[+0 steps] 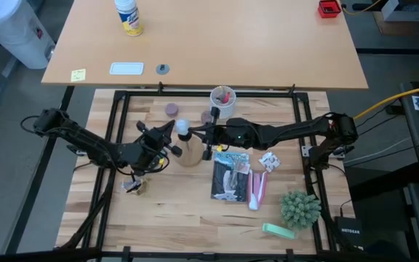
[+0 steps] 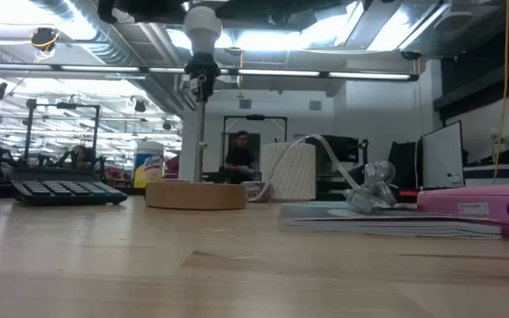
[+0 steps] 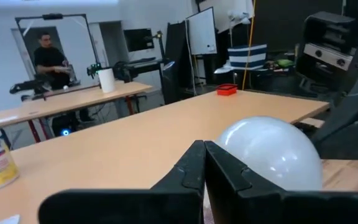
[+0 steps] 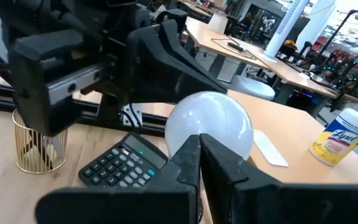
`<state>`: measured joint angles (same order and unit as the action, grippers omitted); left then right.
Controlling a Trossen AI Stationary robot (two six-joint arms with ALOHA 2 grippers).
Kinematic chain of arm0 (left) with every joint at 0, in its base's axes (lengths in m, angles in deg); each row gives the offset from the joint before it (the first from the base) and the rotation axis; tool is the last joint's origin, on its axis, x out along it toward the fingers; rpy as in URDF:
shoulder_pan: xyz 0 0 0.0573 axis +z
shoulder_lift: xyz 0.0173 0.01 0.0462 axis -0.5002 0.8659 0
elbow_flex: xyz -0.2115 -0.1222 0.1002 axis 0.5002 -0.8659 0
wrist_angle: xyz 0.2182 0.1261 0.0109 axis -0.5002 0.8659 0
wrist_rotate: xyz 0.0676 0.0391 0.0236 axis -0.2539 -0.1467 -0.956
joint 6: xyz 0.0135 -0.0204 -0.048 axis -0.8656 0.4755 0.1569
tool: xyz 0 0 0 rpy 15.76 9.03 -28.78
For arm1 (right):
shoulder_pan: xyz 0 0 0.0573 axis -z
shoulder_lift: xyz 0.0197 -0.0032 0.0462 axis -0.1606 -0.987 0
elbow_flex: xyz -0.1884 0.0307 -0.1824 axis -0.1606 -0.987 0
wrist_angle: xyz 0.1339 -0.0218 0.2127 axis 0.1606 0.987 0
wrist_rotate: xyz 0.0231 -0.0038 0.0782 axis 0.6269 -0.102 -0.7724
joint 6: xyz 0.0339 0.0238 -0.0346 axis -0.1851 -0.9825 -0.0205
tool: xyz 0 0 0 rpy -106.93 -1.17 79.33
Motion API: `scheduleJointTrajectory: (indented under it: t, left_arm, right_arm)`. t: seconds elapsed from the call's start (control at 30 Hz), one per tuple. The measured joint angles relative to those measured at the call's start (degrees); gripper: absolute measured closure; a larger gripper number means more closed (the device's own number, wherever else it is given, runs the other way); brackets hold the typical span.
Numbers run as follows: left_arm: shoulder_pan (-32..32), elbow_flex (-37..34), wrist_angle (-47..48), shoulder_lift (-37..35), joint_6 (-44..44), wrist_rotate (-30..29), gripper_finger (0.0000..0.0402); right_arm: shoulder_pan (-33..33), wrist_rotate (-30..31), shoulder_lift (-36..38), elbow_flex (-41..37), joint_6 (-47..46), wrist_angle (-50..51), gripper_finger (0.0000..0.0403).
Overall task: Screw lightbulb
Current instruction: Remove the lightbulb from the lamp
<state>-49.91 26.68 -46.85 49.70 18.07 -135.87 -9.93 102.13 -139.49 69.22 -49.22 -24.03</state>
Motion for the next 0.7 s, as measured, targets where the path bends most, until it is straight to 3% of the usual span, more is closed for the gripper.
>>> scheduleJointTrajectory:
  t: [0.23, 0.4, 0.7]
  left_arm:
    - [-2.45, 0.00, 0.51, 0.00, 1.79, -0.82, 0.0400]
    - [-3.65, 0.00, 0.55, 0.08, 3.22, 1.26, 0.0400]
    - [-4.22, -0.02, 0.78, 0.22, 4.17, 2.79, 0.0400]
  right_arm:
    - [0.68, 0.69, 0.02, -0.02, 0.02, 0.07, 0.0386]
    - [0.96, 4.73, 0.07, -0.02, 0.02, -0.11, 0.0386]
    - [3.02, 3.94, 0.00, -0.02, 0.02, -0.32, 0.0386]
